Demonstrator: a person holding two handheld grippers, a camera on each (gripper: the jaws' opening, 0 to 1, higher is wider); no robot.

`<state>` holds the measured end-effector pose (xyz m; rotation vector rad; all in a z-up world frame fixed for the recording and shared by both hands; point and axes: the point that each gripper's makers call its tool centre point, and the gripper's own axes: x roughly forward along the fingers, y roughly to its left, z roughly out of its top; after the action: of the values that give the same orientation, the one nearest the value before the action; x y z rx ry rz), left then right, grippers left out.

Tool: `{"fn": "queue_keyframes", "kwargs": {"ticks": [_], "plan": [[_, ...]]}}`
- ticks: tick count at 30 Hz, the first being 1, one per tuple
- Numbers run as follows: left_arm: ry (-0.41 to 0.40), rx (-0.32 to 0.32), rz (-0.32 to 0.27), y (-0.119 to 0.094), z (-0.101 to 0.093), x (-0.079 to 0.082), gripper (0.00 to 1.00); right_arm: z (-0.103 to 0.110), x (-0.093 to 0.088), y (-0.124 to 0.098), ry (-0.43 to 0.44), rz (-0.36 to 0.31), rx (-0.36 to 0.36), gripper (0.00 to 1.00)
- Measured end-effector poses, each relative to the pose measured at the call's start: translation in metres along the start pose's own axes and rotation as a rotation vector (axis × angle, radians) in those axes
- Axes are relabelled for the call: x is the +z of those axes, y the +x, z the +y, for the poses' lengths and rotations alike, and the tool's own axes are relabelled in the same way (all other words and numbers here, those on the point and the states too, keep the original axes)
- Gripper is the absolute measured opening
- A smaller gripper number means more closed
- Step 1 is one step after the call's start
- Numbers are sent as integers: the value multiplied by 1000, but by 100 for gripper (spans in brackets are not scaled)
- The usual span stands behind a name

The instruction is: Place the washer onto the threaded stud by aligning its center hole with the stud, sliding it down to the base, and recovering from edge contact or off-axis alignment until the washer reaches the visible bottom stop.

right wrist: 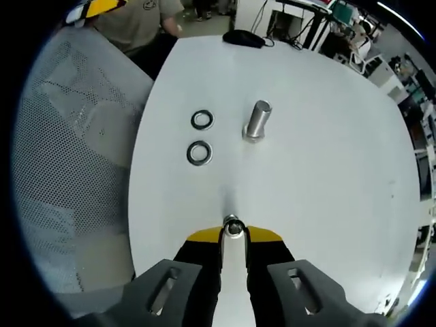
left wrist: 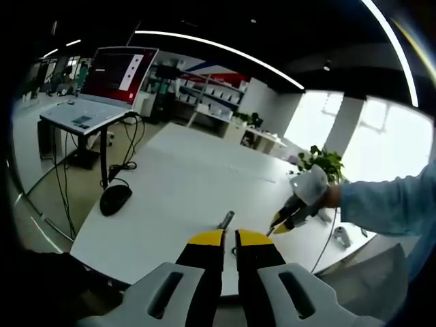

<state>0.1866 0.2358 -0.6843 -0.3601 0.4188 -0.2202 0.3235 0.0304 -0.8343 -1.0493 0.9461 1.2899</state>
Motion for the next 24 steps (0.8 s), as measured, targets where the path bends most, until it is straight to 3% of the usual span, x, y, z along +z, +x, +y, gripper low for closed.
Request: {"fn": "queue_keyframes", "kwargs": {"ticks": [24], "plan": [[-11, -3, -11, 0, 1, 2, 3, 5, -9, 29, -21, 53, 36, 13]]}}
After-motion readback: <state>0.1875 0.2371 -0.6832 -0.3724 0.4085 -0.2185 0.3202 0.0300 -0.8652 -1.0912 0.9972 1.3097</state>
